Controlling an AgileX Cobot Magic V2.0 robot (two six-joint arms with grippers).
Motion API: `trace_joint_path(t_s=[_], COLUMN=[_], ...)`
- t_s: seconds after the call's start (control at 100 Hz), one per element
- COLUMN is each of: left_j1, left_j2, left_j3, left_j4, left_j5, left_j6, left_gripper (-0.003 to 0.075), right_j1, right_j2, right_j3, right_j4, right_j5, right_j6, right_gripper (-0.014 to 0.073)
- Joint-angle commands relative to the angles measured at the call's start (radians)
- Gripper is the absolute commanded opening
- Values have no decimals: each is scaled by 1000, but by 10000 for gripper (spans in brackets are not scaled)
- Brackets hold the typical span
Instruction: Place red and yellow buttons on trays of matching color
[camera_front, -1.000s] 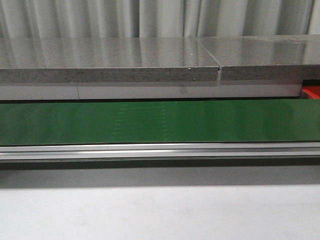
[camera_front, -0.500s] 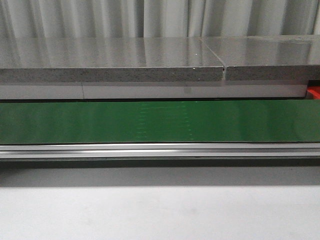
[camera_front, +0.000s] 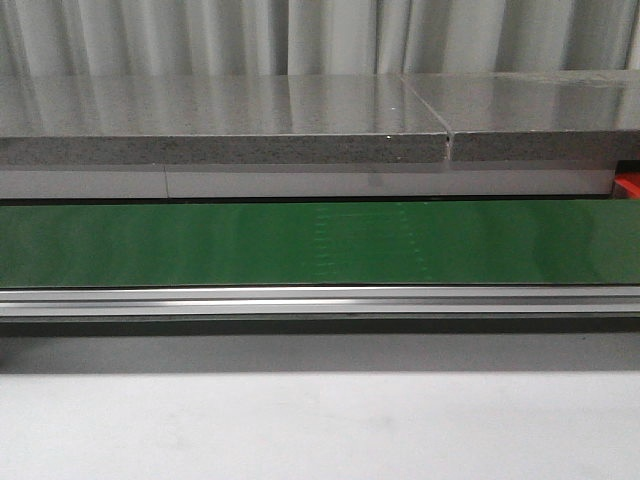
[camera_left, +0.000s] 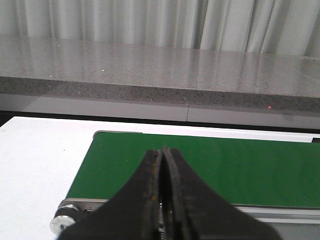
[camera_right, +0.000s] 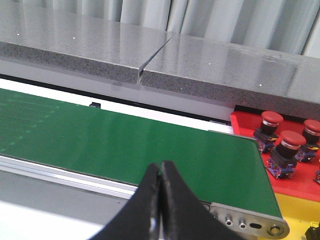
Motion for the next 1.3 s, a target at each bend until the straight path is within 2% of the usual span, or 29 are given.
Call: trace_joint_path(t_s=[0.0,0.56,1.29], left_j1=[4,4,4], left_j2=[-38,-38,-38], left_j3=[32,32,32], left_j4=[-10,-2,-2], left_j5=[-71,-133,-131], left_j6=[-20,-20,-20], left_gripper=[-19,-19,-19], right_j1=[-7,-7,-7], right_j2=[-15,-15,-15], right_j3=[-10,-10,-10], right_j4=[1,1,1], right_j5=[-79,-79,-79], right_j6=[1,1,1], right_gripper=[-67,-67,-67])
